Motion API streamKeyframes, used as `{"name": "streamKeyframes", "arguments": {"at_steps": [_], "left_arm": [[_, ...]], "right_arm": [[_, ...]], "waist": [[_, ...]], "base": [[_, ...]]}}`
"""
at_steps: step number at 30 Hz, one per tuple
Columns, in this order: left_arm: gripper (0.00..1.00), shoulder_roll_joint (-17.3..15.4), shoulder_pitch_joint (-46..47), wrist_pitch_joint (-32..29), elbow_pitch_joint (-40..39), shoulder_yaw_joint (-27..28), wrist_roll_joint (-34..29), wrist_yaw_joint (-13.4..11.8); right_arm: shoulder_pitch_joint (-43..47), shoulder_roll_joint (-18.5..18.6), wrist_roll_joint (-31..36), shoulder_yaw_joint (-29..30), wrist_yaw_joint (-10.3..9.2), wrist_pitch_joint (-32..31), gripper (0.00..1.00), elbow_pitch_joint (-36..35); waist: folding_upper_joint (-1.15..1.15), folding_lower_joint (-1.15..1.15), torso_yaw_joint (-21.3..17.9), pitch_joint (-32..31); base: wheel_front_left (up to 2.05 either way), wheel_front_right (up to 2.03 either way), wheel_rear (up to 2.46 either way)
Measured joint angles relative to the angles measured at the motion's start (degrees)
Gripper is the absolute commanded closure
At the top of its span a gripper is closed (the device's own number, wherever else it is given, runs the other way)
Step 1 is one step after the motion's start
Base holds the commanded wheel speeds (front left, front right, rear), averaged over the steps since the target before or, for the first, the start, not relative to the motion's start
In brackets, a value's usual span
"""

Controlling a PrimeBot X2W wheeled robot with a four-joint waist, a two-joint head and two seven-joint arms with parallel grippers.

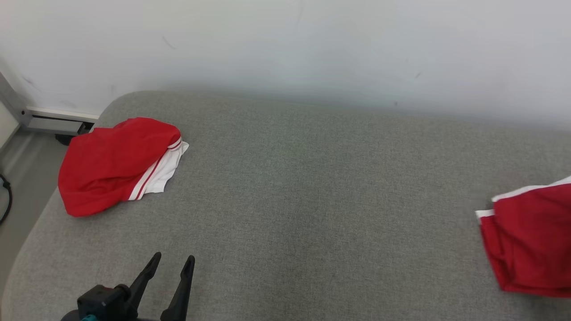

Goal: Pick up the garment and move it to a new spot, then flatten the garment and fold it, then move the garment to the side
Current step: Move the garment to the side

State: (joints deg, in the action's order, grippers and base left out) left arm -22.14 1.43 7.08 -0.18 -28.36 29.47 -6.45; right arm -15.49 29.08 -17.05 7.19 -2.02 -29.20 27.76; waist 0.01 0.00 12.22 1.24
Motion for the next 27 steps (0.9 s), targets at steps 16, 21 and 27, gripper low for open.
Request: {"name": "streamKeyframes", "arguments": {"at_steps": [16,21,27], "left_arm": [[0.00,-0.9,0.2,-0.6,-1.3,0.1,-0.2,0.4],[0.00,-0.9,0.3,-1.0,-1.3,0.1,-0.2,0.4],[0.00,-0.8,0.7,-1.1,-1.3,-0.1,-0.2,0.4]], "right_arm": [[1.0,4.4,2.5,2.4,-2.04,2.7,0.00,0.3],[0.8,6.0,5.2,1.9,-2.59,4.7,0.00,-0.5],[-1.7,6.3,5.3,1.4,-2.49,7.6,0.00,-0.7]], "waist": [[0.00,0.00,0.9,2.4],[0.00,0.00,1.0,2.6],[0.00,0.00,1.1,2.8]], "base": [[0.00,0.00,0.00],[0.00,0.00,0.00],[0.00,0.00,0.00]]}}
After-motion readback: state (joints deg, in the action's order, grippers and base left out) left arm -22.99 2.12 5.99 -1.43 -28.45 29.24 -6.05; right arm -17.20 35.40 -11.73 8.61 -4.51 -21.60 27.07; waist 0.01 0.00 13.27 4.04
